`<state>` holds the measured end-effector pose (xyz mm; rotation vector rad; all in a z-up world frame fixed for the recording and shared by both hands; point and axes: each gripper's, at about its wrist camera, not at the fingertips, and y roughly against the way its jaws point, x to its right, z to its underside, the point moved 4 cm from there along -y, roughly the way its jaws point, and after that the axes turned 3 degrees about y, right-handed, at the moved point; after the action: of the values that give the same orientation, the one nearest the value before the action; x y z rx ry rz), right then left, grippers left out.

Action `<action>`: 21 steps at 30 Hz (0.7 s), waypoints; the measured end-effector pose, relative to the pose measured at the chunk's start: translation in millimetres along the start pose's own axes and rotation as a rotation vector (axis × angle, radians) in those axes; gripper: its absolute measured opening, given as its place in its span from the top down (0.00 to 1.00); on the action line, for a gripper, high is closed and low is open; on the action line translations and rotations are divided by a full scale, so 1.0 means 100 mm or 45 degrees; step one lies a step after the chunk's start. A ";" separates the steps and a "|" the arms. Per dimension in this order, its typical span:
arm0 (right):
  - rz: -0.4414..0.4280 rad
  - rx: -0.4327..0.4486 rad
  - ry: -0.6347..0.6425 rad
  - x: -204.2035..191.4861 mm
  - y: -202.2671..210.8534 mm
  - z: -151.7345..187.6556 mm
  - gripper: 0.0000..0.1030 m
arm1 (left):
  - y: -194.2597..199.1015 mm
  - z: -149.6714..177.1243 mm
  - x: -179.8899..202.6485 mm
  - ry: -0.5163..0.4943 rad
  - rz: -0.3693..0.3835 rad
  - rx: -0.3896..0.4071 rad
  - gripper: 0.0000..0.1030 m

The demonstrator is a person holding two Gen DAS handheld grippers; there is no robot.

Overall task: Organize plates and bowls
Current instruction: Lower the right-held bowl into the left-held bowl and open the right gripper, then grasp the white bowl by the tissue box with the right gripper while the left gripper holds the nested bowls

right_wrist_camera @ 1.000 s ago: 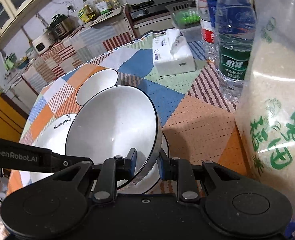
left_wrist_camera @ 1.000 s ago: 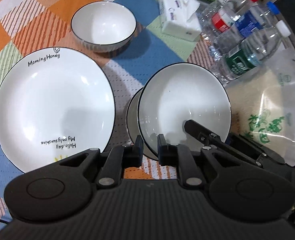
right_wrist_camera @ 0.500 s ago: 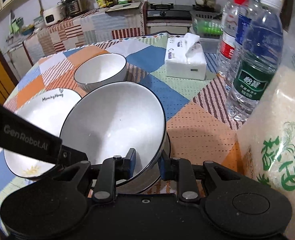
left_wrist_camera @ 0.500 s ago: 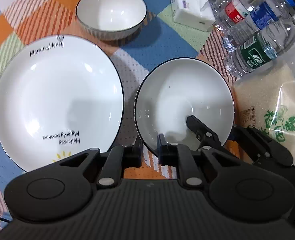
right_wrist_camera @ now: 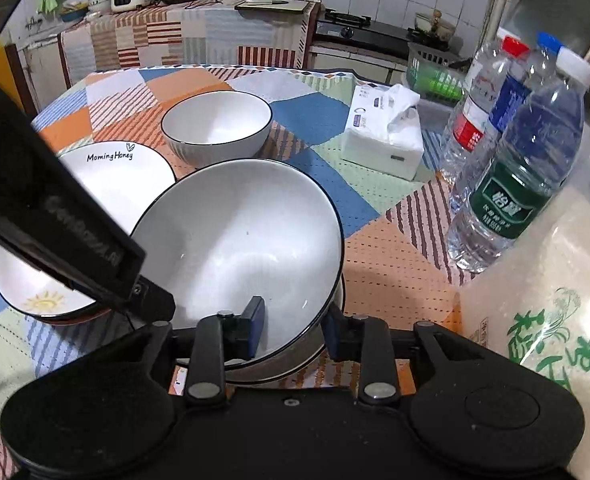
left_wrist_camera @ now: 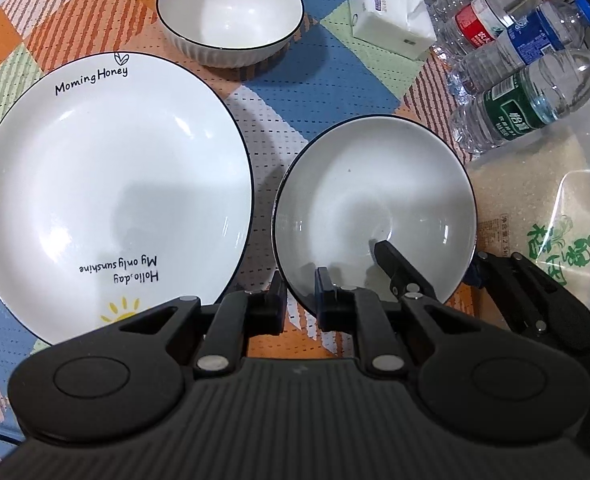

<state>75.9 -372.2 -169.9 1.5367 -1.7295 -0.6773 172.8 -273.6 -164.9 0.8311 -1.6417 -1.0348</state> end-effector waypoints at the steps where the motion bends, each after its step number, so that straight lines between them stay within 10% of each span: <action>1: 0.012 0.000 0.012 -0.01 0.00 0.00 0.62 | 0.00 0.00 -0.01 0.002 0.005 -0.003 0.88; 12: -0.182 -0.060 -0.176 0.24 0.11 -0.07 0.56 | -0.02 -0.01 0.00 -0.064 -0.050 0.025 0.88; 21: -0.091 0.030 -0.060 0.23 0.11 -0.05 0.56 | 0.07 -0.05 0.05 -0.083 -0.012 0.064 0.87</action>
<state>72.4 -392.8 -153.9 1.6172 -1.7296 -0.7367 176.1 -276.5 -155.6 0.8469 -1.7265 -1.0402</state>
